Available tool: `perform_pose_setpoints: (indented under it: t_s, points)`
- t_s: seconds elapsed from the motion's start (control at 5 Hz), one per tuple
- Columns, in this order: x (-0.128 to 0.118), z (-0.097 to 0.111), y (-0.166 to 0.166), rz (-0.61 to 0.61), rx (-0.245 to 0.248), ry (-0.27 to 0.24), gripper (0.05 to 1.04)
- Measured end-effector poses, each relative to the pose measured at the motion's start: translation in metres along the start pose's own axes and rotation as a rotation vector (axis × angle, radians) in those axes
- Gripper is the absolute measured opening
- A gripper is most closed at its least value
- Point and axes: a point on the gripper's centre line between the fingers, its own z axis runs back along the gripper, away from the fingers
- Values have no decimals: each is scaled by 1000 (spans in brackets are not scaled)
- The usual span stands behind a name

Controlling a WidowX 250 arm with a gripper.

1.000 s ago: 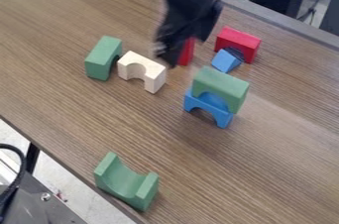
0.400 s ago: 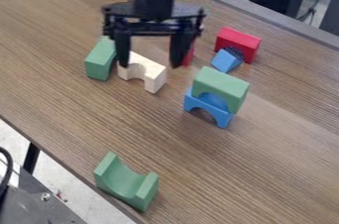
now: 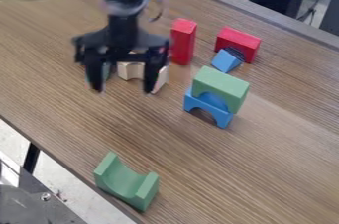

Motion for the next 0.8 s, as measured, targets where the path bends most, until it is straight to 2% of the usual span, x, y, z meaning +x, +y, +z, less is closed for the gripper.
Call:
perform_pose_setpoints:
  t_s: [0.4, 0.6, 0.8]
  points:
    - [-7, -29, 13, 125, -96, -90, 1000]
    - [-6, -44, 18, 247, -70, -149, 1001]
    - [4, -52, 9, 344, -33, -237, 1001]
